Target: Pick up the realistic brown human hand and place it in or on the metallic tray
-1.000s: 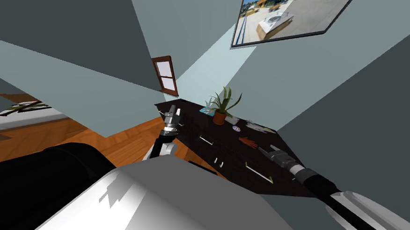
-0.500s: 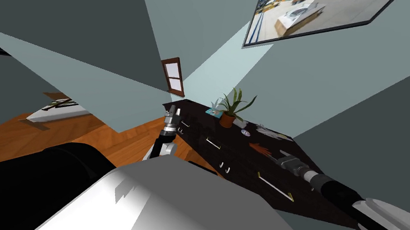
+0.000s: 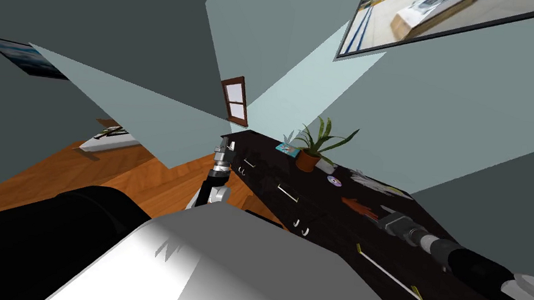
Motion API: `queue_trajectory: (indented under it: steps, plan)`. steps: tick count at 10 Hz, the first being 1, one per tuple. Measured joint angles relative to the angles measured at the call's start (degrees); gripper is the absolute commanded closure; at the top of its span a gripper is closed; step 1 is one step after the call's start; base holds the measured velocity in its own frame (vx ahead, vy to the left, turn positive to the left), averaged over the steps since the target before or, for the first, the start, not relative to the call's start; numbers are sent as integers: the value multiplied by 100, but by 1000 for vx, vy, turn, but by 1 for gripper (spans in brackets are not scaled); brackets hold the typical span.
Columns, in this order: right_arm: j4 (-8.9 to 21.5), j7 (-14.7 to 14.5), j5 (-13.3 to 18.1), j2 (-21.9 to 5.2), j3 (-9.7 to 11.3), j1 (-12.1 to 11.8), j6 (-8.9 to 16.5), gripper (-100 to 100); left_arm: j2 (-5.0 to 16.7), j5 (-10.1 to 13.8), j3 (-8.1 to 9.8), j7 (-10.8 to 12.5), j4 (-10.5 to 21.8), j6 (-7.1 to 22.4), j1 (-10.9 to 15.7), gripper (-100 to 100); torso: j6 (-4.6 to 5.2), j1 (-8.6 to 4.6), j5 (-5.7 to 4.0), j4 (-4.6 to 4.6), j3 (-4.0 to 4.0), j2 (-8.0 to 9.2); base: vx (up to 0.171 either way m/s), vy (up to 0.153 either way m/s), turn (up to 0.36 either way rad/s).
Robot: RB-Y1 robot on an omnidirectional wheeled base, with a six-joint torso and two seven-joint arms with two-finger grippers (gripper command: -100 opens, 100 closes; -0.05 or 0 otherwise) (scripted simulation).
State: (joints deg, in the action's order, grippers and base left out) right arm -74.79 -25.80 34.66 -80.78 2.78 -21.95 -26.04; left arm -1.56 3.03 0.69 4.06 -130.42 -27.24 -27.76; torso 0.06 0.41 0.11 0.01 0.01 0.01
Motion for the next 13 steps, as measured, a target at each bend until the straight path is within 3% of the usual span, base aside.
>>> queue_trajectory:
  steps: [2,4,8,10,11,12,13]
  plan:
    - [335,-273,140,-200,-25,-205,-89,-100,0,0,-1,0,0,0,1,0,-8,11,1,-3,-5,-9,45,156,275]
    - [581,-492,332,-466,110,-359,-33,-100,0,0,-1,0,0,0,1,0,-6,18,5,-1,-3,-4,35,135,205]
    - [1139,-951,702,-590,472,-478,-59,-100,0,0,0,0,0,0,0,0,-3,-5,-2,-2,-5,-8,60,96,135]
    - [1157,-1083,714,-645,441,-752,-56,-100,1,0,0,0,0,0,1,0,-3,-18,-5,1,3,5,27,40,98]
    - [1158,-1106,715,-646,439,-771,-56,0,1,0,1,0,0,0,0,0,1,-29,-6,3,6,11,0,0,0]
    - [1158,-1104,715,-646,439,-769,-56,-100,1,0,1,0,0,0,0,0,1,-37,-9,4,10,18,39,-27,121]
    - [1239,-1129,756,-546,510,-682,-48,-100,1,0,1,0,0,0,0,0,-2,-50,-13,2,5,8,73,-50,113]
